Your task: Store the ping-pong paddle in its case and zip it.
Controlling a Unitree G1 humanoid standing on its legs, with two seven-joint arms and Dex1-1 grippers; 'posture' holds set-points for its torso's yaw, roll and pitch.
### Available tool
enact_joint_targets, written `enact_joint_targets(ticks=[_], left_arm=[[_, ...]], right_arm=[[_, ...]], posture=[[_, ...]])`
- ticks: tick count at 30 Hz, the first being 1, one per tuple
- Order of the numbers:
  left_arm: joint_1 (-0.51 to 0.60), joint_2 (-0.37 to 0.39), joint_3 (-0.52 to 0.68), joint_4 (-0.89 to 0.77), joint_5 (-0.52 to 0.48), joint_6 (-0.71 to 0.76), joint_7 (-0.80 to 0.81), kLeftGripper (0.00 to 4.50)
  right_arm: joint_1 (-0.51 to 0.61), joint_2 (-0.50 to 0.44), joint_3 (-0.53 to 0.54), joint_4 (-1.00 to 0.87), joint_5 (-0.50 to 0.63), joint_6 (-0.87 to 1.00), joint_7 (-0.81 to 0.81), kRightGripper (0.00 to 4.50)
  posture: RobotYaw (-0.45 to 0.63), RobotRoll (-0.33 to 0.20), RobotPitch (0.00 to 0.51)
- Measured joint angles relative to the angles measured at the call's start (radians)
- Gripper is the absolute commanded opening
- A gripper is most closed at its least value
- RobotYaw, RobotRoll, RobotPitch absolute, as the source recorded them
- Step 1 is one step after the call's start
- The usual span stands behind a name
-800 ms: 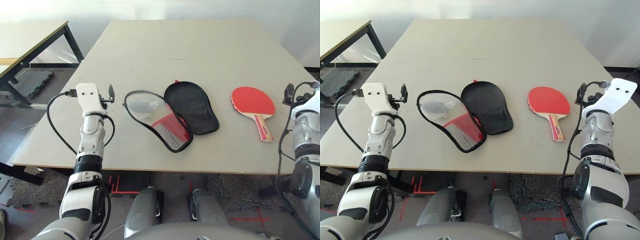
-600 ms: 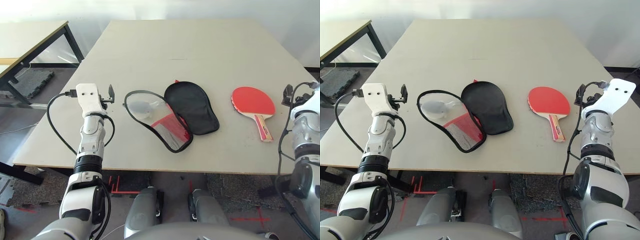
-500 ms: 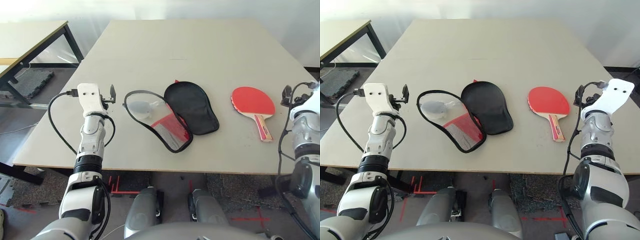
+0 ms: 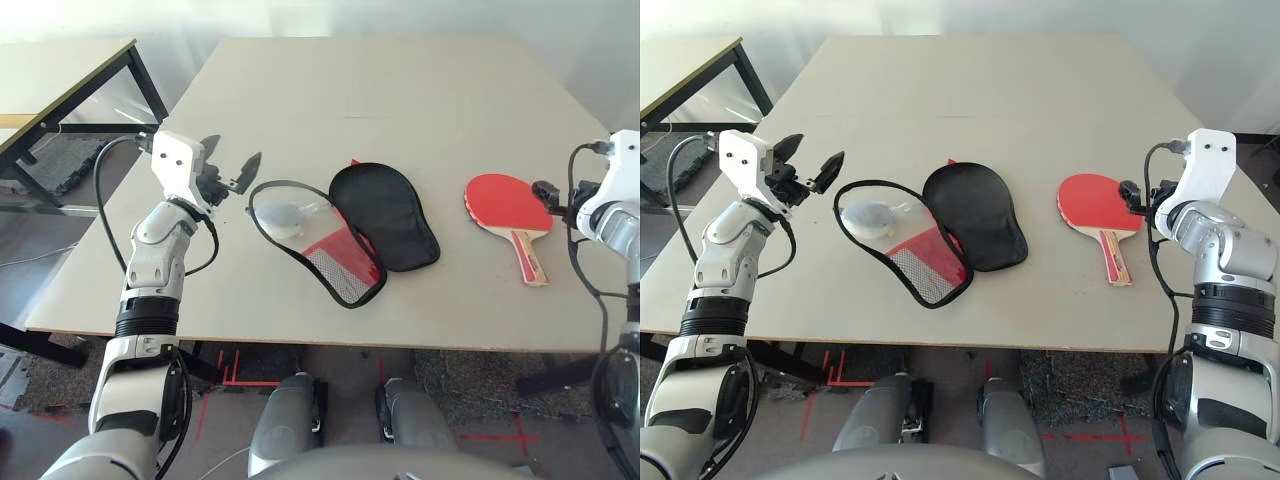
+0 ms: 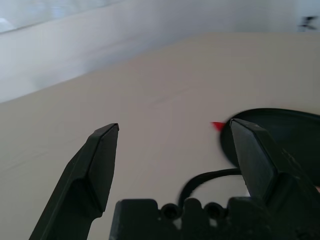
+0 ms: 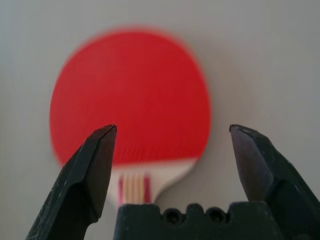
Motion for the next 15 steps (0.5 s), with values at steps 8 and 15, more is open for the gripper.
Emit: enact_joint_targets(ticks=[8,15], left_arm=[[-0.042,0.025,-0.031,-0.038,-0.026,0.097,-0.118,4.50],[-0.019,0.028,-0.063,-0.131,-0.050,0.177,-0.177,4.50]], right_arm=[[-0.032,0.006,-0.022,-0.064,0.006,0.255,0.000,4.49],[-0.011,0.067,-0.017,-0.027,-0.018,0.243,0.000,4.49]], posture=[[-0.02,0.000,0.086],[-0.01,0.000,0.084]])
